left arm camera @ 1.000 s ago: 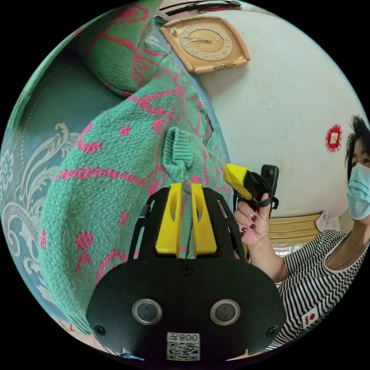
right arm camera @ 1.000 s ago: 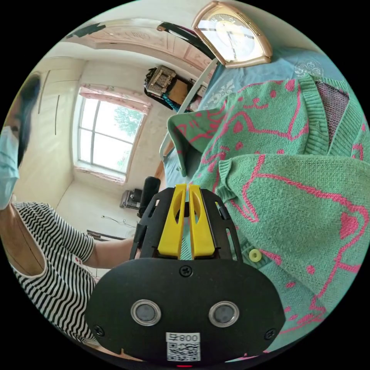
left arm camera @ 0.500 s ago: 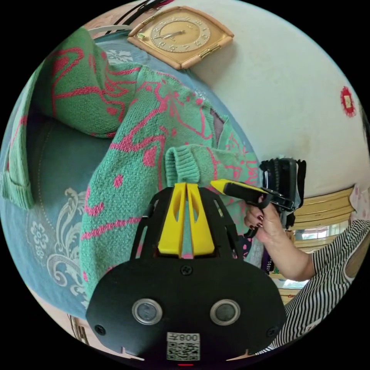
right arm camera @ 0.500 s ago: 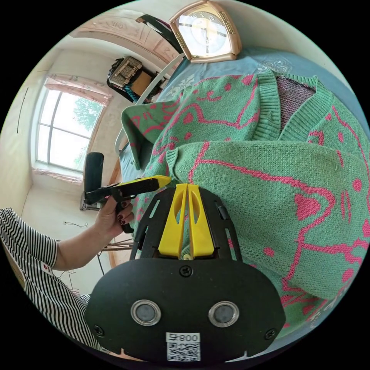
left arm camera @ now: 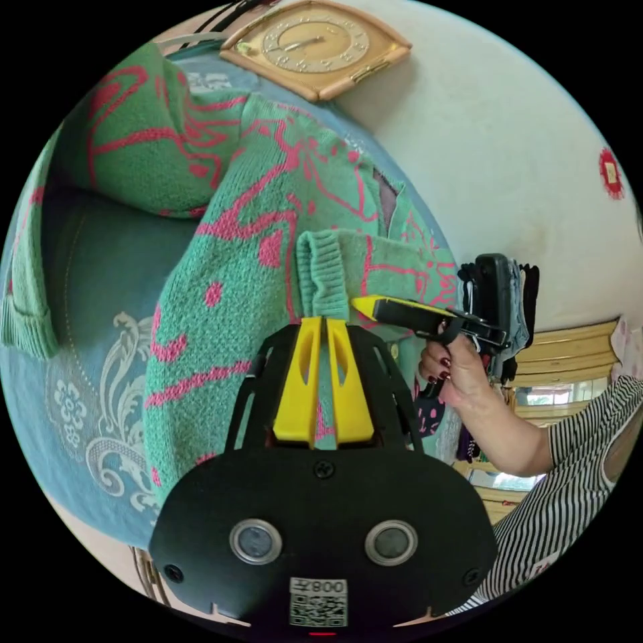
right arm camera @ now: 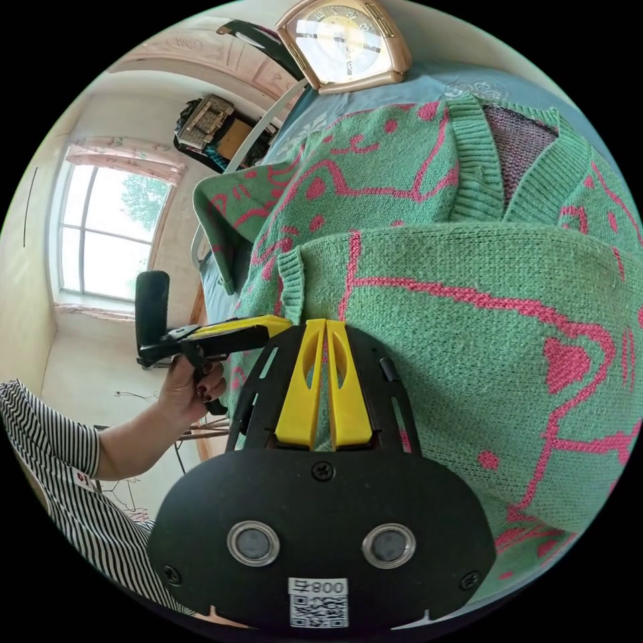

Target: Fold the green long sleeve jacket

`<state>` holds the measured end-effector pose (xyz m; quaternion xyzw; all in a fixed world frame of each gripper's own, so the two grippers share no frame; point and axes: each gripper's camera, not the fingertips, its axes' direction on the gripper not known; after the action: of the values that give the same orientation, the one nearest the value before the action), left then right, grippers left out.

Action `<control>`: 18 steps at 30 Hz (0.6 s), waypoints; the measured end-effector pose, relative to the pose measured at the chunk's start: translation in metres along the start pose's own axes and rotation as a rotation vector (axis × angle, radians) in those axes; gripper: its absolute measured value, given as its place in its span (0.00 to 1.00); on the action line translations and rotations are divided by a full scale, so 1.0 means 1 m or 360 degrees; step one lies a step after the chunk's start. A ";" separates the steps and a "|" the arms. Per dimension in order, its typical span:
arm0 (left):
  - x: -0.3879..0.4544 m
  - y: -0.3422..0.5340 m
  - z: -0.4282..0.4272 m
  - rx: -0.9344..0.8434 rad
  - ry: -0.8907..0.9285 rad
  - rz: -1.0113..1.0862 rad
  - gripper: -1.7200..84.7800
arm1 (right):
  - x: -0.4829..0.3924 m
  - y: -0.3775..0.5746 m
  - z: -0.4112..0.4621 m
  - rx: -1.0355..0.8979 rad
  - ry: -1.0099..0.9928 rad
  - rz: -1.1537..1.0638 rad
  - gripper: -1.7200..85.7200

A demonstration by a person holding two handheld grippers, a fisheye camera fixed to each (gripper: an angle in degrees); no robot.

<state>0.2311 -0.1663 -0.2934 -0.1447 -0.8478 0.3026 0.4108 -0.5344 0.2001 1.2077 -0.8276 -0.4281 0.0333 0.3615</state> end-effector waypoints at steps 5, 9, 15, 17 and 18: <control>0.022 -0.001 -0.015 0.0153 -0.0052 0.0058 0.03 | -0.012 0.008 -0.013 -0.0056 -0.0007 -0.0062 0.02; 0.033 -0.009 0.006 0.0073 -0.0141 0.0021 0.02 | -0.007 0.015 -0.016 -0.0084 -0.0007 -0.0046 0.02; 0.096 -0.043 0.024 0.0210 -0.0140 0.0238 0.02 | 0.012 0.075 -0.102 0.0190 -0.0081 0.0011 0.02; 0.108 -0.060 0.046 0.0137 -0.0232 0.0286 0.02 | 0.033 0.115 -0.155 0.0370 0.0028 0.0109 0.02; 0.112 -0.070 0.060 0.0093 -0.0326 0.0295 0.02 | 0.040 0.126 -0.168 0.0423 0.0074 0.0148 0.02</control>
<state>0.1145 -0.1887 -0.2102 -0.1787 -0.8591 0.3769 0.2965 -0.3615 0.0869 1.2625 -0.7920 -0.3725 0.0872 0.4758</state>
